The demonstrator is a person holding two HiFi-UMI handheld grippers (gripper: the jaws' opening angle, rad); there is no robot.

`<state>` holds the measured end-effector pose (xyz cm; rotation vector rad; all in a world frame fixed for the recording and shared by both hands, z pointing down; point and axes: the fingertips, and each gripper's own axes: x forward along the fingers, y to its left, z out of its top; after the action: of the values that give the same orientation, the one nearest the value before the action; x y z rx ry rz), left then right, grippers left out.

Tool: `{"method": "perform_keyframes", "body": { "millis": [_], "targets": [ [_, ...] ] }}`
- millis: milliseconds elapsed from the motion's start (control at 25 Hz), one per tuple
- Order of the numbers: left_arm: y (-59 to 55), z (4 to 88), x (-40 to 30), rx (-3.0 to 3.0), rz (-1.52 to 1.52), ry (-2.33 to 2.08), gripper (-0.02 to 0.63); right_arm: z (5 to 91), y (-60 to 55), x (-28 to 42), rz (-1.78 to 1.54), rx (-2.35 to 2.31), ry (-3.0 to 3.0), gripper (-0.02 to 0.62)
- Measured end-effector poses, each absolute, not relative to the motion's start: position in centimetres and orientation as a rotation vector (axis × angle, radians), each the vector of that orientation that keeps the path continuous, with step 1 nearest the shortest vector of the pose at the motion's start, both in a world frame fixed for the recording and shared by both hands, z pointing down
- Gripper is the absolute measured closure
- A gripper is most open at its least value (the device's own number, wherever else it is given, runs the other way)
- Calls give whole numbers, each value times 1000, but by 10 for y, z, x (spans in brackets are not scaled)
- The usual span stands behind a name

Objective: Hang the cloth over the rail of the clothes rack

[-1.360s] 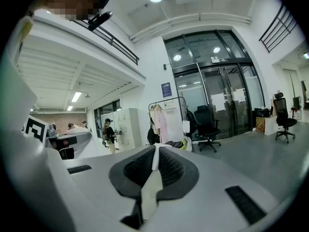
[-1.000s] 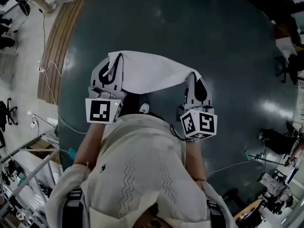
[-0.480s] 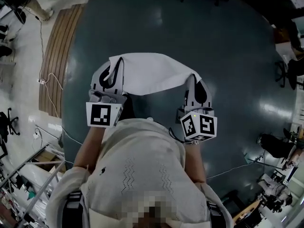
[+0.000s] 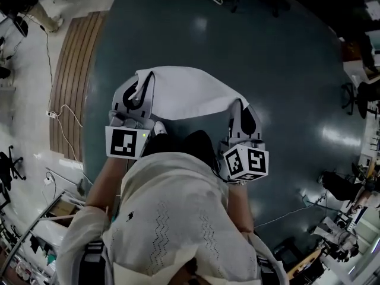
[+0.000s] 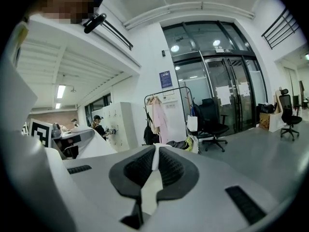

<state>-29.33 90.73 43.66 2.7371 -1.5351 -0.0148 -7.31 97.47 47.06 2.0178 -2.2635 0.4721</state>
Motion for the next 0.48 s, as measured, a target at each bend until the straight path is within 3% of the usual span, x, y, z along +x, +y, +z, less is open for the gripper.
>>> {"method": "perform_keyframes", "body": {
  "millis": [480],
  "targets": [
    [769,480,-276,2646,143,-1584,586,500,812,-39,511,1970,-2304,571]
  ]
}}
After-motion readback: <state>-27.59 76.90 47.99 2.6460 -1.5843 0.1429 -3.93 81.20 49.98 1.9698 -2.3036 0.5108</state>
